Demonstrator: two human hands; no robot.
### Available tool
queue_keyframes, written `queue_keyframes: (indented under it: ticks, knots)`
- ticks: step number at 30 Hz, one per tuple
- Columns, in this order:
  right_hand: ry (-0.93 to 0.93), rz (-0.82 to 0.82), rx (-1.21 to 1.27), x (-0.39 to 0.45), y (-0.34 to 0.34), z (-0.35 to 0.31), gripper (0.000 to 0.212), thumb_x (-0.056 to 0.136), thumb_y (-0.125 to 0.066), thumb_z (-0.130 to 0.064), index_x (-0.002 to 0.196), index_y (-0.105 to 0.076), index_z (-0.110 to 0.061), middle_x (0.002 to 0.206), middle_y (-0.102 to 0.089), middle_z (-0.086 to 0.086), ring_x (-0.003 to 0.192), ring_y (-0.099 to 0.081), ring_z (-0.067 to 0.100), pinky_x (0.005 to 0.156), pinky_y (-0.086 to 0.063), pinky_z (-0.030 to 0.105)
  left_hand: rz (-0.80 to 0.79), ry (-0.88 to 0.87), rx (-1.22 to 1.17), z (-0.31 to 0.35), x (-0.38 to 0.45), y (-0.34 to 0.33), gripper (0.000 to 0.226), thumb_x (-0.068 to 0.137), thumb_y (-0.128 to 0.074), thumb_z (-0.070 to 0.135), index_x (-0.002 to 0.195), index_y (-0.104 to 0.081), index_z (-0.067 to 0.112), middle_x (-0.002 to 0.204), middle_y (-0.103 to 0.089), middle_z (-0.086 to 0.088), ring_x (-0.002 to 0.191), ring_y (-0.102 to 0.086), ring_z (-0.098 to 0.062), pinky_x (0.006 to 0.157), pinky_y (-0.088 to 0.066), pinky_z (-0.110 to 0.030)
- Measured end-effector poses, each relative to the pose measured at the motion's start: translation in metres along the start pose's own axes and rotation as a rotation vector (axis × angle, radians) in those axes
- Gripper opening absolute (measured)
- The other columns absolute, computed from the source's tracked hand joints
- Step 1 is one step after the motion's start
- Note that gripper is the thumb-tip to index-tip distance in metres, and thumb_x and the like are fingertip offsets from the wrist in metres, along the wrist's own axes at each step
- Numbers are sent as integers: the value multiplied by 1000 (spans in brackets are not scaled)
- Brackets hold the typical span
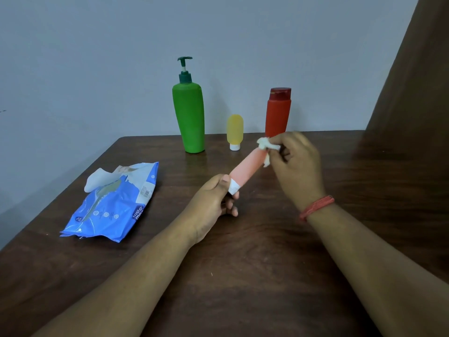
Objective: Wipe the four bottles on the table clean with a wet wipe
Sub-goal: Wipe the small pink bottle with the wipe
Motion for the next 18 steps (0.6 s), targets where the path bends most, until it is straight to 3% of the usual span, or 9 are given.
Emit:
queue_keyframes:
  ticks: [6, 8, 14, 18]
  knots:
    - [320, -335, 52, -26, -37, -39, 14, 89, -62, -11, 100, -69, -11, 95, -61, 2, 83, -58, 14, 69, -52, 36, 59, 3, -162, 2, 3, 7, 31, 110, -34, 23, 104, -59, 5, 77, -50, -5, 59, -41, -12, 54, -46, -28]
    - [358, -366, 38, -29, -39, -44, 14, 89, -64, -10, 101, -70, -12, 95, -62, 2, 84, -61, 18, 68, -53, 41, 73, -4, -147, 2, 3, 8, 30, 110, -36, 23, 105, -59, 6, 78, -51, -4, 60, -42, -12, 55, -46, -29]
    - [238, -119, -3, -14, -18, -28, 14, 88, -67, -6, 99, -70, -13, 94, -60, 0, 80, -49, 2, 69, -47, 25, 95, -56, 133, -2, 5, 6, 31, 109, -35, 30, 99, -58, 13, 83, -55, -1, 58, -52, -8, 75, -48, -41]
    - [385, -399, -14, -30, -37, -46, 16, 86, -66, -6, 99, -71, -13, 94, -60, 0, 79, -57, 13, 66, -47, 28, 119, -25, -106, -1, 6, 10, 28, 109, -36, 22, 95, -58, 11, 79, -50, -4, 60, -43, -12, 58, -47, -31]
Point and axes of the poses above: each hand's wrist, its own x-axis towards the middle knuckle, its own y-axis out of the back of the hand, z = x × y, the point moved 6 cm from there along x, towards the middle knuckle
